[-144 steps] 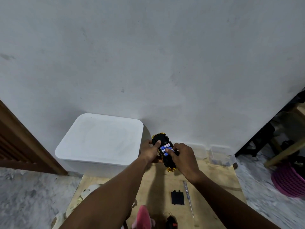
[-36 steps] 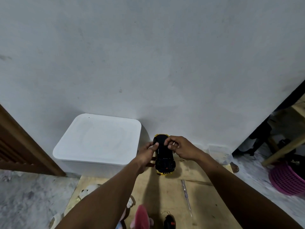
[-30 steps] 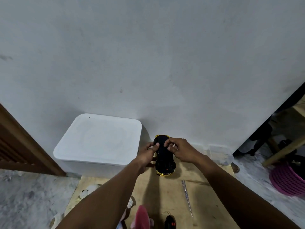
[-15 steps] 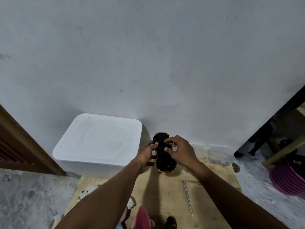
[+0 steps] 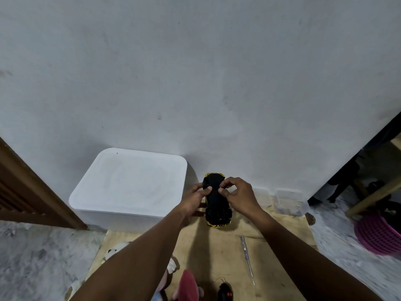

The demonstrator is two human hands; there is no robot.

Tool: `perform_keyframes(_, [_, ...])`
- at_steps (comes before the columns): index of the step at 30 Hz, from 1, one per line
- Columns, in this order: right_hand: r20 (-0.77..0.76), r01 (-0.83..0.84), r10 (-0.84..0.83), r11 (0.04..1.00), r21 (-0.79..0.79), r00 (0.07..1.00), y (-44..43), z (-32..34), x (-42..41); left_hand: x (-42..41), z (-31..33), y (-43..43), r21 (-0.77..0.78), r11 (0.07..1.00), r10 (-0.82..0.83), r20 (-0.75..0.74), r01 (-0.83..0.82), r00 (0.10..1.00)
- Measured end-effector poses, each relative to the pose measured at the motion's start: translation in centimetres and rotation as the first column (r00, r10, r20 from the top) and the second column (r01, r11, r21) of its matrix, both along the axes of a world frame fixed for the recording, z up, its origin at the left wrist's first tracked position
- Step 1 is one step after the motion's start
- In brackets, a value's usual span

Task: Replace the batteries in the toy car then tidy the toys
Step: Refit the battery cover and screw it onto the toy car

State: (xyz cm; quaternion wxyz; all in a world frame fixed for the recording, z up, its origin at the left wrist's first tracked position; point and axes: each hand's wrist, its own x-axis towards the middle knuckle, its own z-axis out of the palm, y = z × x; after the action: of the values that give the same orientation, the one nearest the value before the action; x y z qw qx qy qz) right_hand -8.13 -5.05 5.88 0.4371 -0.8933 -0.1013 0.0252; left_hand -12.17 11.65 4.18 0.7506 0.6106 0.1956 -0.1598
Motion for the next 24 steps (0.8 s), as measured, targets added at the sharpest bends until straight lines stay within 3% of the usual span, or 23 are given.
perform_keyframes(24, [0.05, 0.031, -0.029, 0.999, -0.042, 0.998, 0.38, -0.03, -0.44, -0.26, -0.47, -0.04, -0.007, 0.999, 0.037, 0.033, -0.037, 0.999])
